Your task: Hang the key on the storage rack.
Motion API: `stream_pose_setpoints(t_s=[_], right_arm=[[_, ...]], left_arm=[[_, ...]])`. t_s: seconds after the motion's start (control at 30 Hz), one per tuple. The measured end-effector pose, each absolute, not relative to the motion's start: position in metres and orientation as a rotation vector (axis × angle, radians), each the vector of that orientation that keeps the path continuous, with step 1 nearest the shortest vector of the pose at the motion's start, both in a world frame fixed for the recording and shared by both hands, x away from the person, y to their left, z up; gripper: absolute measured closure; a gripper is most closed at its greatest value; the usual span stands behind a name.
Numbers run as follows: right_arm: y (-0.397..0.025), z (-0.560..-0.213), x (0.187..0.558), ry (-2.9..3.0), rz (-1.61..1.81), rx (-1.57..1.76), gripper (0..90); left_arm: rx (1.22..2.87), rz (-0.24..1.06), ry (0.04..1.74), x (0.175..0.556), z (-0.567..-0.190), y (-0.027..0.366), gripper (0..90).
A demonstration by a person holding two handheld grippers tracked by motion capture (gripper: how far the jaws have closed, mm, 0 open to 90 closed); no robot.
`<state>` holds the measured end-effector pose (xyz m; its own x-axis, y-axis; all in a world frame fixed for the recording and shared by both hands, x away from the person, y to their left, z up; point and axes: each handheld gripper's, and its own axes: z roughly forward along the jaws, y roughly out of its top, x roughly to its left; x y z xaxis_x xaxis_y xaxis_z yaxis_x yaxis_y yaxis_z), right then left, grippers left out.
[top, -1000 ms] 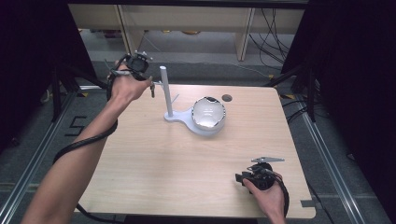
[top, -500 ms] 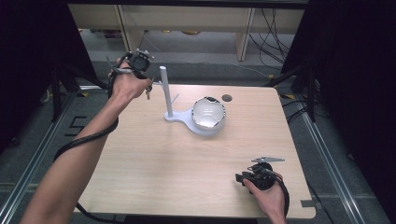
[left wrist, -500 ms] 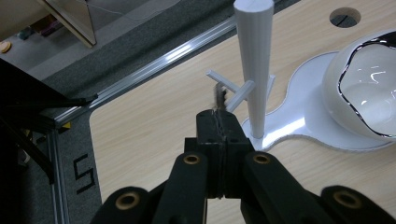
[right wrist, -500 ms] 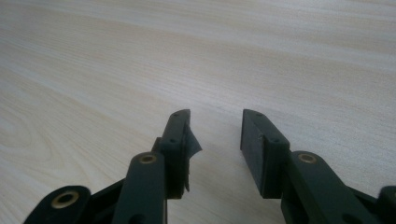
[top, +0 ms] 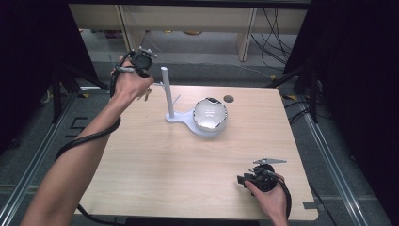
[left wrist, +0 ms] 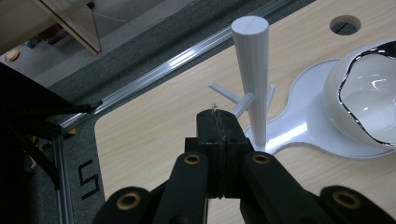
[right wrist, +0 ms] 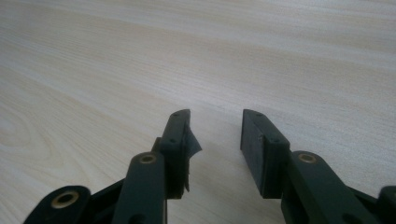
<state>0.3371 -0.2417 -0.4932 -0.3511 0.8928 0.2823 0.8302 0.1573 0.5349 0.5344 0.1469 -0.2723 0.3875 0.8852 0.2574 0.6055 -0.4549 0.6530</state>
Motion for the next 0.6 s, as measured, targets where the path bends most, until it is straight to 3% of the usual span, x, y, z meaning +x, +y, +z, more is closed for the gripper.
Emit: stream_pose_setpoints(t_s=[0.6], right_arm=[[-0.2425, -0.4934, 0.336, 2.316, 1.011, 1.726, 63.4]], left_arm=[[2.181, 0.82, 1.249, 0.5422, -0.2739, 0.137, 89.2]])
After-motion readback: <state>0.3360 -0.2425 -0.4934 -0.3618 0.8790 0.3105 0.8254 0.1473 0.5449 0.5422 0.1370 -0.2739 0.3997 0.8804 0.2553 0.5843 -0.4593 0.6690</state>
